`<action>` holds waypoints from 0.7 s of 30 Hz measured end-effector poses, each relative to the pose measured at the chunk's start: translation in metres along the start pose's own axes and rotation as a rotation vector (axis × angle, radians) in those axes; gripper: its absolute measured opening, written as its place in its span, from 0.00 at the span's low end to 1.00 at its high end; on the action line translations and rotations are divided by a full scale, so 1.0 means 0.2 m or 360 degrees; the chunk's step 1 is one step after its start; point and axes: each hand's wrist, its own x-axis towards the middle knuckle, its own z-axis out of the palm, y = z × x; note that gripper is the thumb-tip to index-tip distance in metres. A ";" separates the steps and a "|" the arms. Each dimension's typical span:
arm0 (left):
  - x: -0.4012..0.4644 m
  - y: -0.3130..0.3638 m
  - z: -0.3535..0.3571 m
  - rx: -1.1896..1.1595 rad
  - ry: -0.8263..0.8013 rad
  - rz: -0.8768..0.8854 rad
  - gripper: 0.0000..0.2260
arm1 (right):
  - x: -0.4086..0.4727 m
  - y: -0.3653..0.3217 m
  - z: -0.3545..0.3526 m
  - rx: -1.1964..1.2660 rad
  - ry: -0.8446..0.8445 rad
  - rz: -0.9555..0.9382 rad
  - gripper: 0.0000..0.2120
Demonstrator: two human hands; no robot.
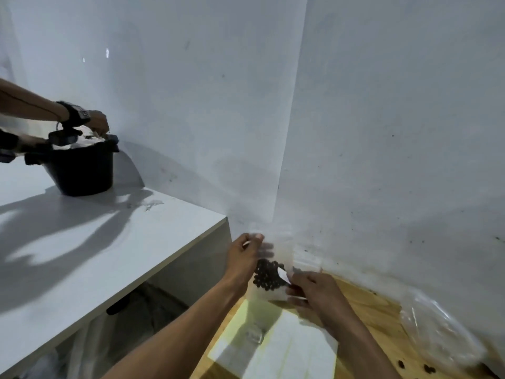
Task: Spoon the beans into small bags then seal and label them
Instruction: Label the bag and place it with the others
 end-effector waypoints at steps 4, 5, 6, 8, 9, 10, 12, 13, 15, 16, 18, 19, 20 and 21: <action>-0.05 0.04 0.14 -0.0003 -0.0113 -0.0015 0.10 | 0.02 -0.15 -0.09 -0.0367 0.0240 -0.0377 0.09; -0.07 0.05 0.17 0.0003 -0.0146 -0.0019 0.11 | 0.02 -0.17 -0.12 -0.0435 0.0287 -0.0406 0.08; -0.08 0.06 0.20 0.0000 -0.0173 -0.0026 0.11 | 0.02 -0.19 -0.14 -0.0460 0.0323 -0.0431 0.07; -0.10 0.07 0.26 0.0005 -0.0195 -0.0036 0.10 | 0.03 -0.21 -0.18 -0.0478 0.0394 -0.0461 0.06; -0.11 0.08 0.29 0.0008 -0.0204 -0.0032 0.10 | 0.03 -0.21 -0.19 -0.0497 0.0434 -0.0472 0.05; -0.12 0.08 0.31 0.0004 -0.0218 -0.0026 0.09 | 0.04 -0.22 -0.21 -0.0524 0.0473 -0.0487 0.05; -0.13 0.09 0.36 -0.0008 -0.0259 -0.0022 0.09 | 0.03 -0.22 -0.24 -0.0577 0.0540 -0.0515 0.05; -0.13 0.09 0.38 -0.0013 -0.0278 -0.0022 0.09 | 0.03 -0.22 -0.26 -0.0600 0.0569 -0.0529 0.06; -0.15 0.10 0.41 -0.0030 -0.0310 -0.0019 0.10 | 0.03 -0.21 -0.28 -0.0653 0.0623 -0.0568 0.06; -0.16 0.11 0.42 -0.0040 -0.0330 -0.0017 0.10 | 0.03 -0.21 -0.29 -0.0677 0.0647 -0.0582 0.06; -0.18 0.12 0.44 -0.0055 -0.0393 -0.0008 0.10 | 0.03 -0.21 -0.31 -0.0682 0.0685 -0.0585 0.06; -0.18 0.12 0.45 -0.0047 -0.0423 0.0000 0.09 | 0.03 -0.20 -0.32 -0.0677 0.0700 -0.0583 0.06; -0.19 0.11 0.45 -0.0020 -0.0441 0.0003 0.09 | 0.04 -0.19 -0.33 -0.0675 0.0713 -0.0579 0.06; -0.19 0.11 0.46 0.0015 -0.0448 -0.0003 0.09 | 0.04 -0.18 -0.33 -0.0664 0.0722 -0.0574 0.06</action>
